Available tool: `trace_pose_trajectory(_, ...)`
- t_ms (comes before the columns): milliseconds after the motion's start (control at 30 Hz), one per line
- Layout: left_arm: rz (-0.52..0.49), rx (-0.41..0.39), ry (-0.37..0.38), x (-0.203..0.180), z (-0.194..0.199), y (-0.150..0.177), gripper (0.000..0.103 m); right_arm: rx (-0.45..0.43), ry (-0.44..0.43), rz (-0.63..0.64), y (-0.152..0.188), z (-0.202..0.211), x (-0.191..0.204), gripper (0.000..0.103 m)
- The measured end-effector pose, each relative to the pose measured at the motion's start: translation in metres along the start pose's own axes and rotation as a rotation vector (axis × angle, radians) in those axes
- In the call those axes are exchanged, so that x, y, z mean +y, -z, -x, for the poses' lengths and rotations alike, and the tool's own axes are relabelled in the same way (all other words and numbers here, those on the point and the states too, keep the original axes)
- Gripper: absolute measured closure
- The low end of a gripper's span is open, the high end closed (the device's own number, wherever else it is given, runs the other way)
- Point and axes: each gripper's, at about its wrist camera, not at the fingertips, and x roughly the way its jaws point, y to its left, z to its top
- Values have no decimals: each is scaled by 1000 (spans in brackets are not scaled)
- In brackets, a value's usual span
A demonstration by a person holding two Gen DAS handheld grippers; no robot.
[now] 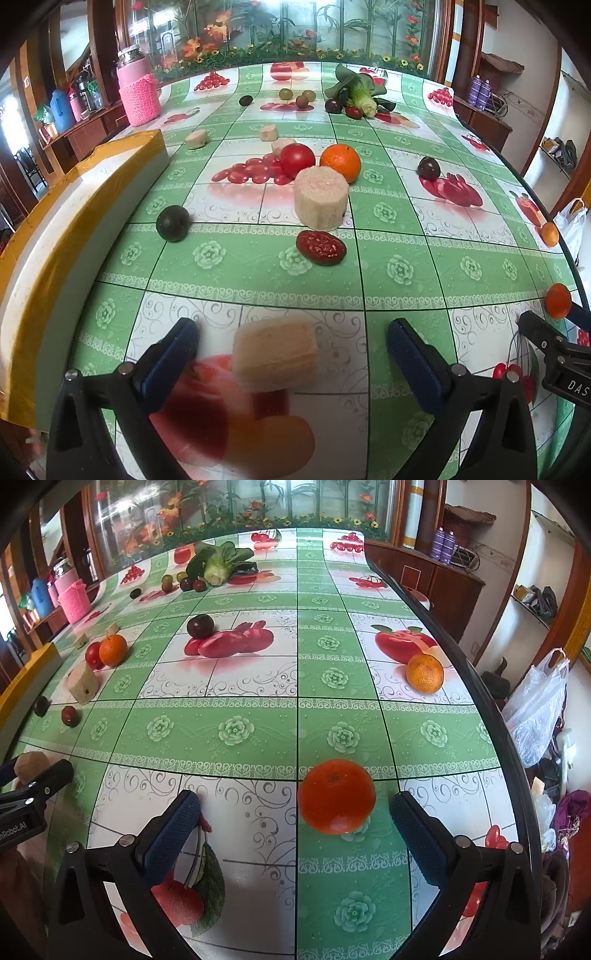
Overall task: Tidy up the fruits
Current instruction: 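Grasp the beige cube with the left gripper while the right gripper reaches the tangerine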
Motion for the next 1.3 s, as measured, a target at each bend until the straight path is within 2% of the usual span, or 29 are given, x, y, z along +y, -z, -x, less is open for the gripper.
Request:
trace_pose_trajectory(800,-5,-13,-6,0,0,0,0,-3,4,2,0,1,1,0)
trace_pose_trajectory(967,16,13,-22,1,1,-1,0,40,6,-3,-3,1,4,0)
trace_pose_trajectory(1300,70,-21,-45,22,33,-4,0,3,-95,54,-5,36,42,0)
